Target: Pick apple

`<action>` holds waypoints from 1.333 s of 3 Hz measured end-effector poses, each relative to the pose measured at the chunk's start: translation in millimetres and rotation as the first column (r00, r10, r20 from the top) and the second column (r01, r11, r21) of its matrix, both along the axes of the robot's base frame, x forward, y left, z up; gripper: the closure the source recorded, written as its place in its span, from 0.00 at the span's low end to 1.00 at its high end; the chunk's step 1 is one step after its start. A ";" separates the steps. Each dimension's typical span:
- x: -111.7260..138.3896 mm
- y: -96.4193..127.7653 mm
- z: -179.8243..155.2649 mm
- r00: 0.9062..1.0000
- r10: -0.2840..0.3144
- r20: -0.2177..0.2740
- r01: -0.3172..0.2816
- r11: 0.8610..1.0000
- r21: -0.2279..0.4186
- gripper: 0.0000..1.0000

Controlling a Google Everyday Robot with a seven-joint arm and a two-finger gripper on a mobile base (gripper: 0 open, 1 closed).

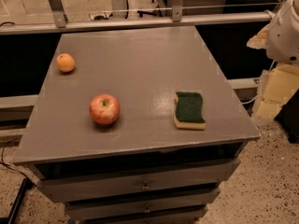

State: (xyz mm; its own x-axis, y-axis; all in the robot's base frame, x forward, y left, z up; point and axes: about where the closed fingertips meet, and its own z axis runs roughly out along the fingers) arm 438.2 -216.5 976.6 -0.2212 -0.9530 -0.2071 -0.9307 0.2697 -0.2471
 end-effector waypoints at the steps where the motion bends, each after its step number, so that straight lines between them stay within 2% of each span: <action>1: 0.0 0.0 0.0 1.000 0.000 0.000 0.000 1.000 0.000 0.00; 2: 2.7 3.5 0.9 1.000 0.000 0.007 0.000 1.000 0.014 0.00; 3: 18.8 37.9 -5.8 0.998 0.057 0.030 -0.059 0.995 0.076 0.00; 4: 43.3 113.0 -22.2 0.985 0.163 0.056 -0.170 0.967 0.191 0.00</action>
Offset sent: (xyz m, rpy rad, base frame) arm 0.0069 0.0076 -0.0036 0.0350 0.0045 0.0015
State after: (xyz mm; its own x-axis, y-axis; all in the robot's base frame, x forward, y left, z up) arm 481.5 -103.5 954.4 -0.0507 -0.9164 -0.3971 -0.9570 0.1582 -0.2431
